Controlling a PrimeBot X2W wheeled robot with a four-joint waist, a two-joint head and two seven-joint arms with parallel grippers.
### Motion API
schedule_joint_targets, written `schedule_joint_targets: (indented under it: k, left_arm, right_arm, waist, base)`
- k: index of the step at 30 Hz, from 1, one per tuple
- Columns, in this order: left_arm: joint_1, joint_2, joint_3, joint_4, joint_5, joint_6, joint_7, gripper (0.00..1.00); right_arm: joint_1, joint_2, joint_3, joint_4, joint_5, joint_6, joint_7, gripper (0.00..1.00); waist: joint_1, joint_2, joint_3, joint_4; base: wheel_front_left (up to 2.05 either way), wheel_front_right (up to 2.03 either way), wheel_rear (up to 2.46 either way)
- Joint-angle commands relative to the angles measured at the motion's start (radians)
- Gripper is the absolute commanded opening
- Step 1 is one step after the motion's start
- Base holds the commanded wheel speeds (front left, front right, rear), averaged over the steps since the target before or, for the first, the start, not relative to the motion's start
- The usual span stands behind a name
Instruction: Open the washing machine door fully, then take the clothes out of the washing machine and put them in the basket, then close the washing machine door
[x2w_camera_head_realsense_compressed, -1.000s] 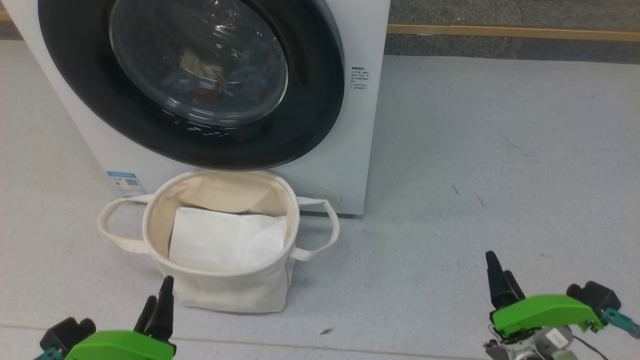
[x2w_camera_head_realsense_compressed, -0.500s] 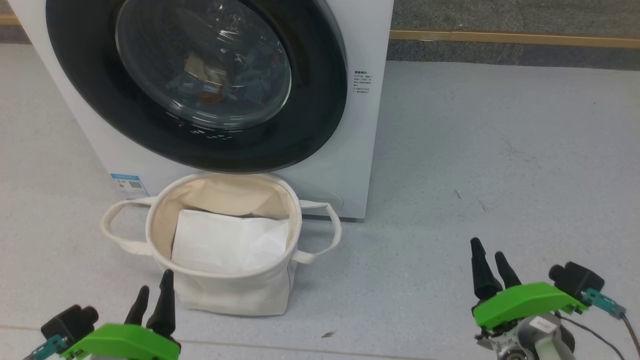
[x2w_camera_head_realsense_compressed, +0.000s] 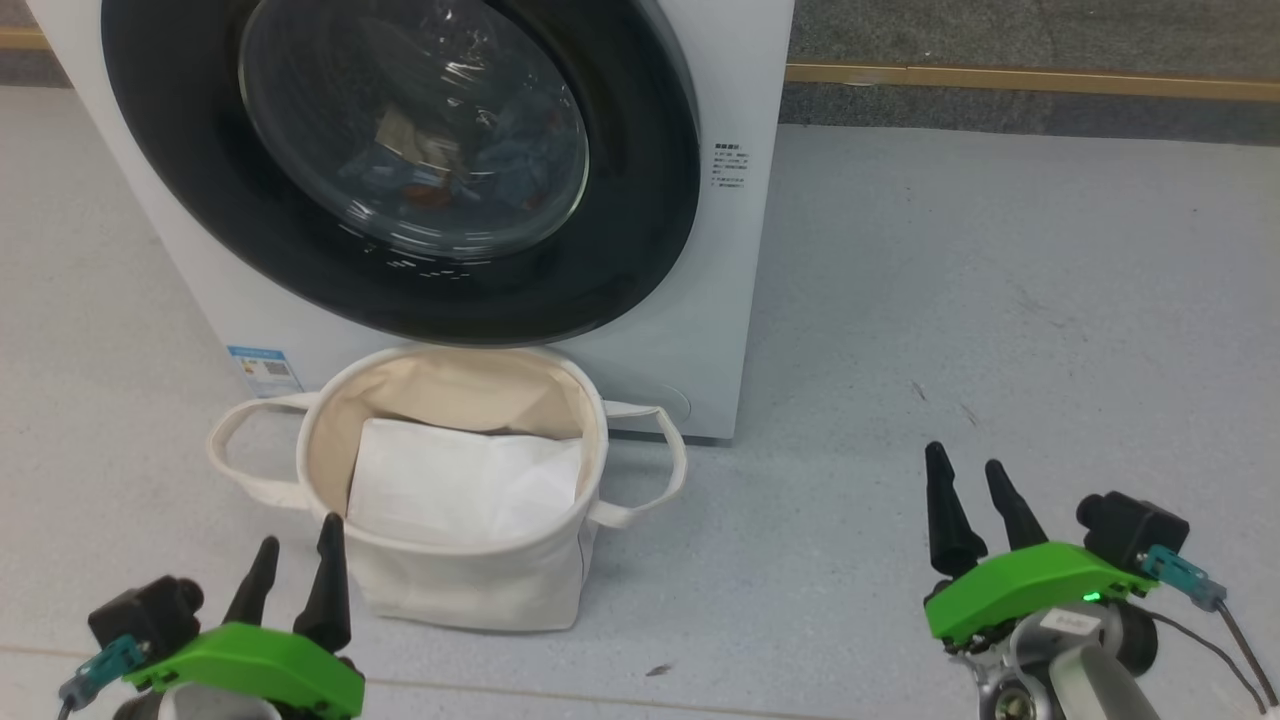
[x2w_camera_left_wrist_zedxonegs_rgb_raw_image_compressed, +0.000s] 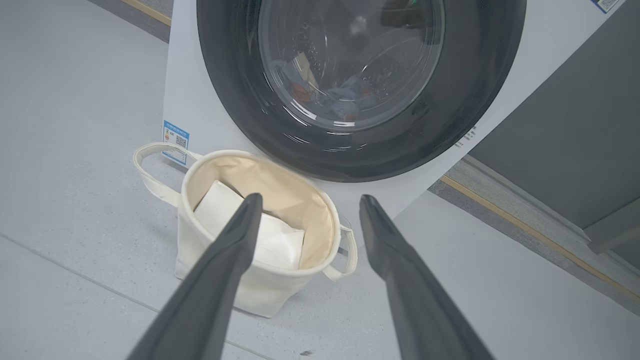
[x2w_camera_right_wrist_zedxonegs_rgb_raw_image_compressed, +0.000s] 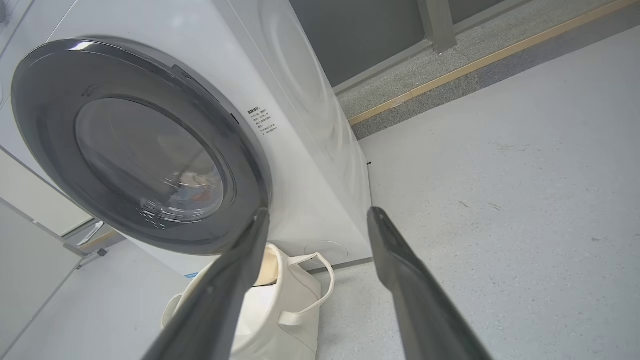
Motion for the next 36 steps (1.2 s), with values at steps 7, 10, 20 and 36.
schedule_joint_targets:
  k: [7, 10, 20, 36]
  left_arm:
    - [-0.071, 0.065, -0.003, -0.063, 0.094, 0.039, -0.018, 1.00]
    - [-0.077, 0.074, -0.013, -0.068, 0.118, 0.046, -0.027, 1.00]
    - [-0.105, 0.105, -0.055, -0.048, 0.206, 0.049, -0.077, 1.00]
    - [-0.140, 0.159, -0.101, -0.073, 0.346, 0.078, -0.137, 1.00]
  right_arm:
    - [-0.075, -0.007, 0.024, -0.044, -0.114, 0.000, -0.034, 1.00]
    - [-0.083, -0.007, 0.032, -0.047, -0.147, 0.000, -0.043, 1.00]
    - [-0.106, -0.008, 0.057, -0.054, -0.266, 0.000, -0.075, 1.00]
    - [-0.154, -0.010, 0.077, -0.053, -0.477, 0.000, -0.122, 1.00]
  waist:
    - [0.0000, 0.0000, 0.004, 0.002]
    - [0.0000, 0.0000, 0.005, 0.002]
    - [0.0000, 0.0000, 0.008, 0.005]
    - [0.0000, 0.0000, 0.012, 0.007]
  base:
    - [0.00, 0.00, 0.00]
    - [0.00, 0.00, 0.00]
    - [0.00, 0.00, 0.00]
    - [0.00, 0.00, 0.00]
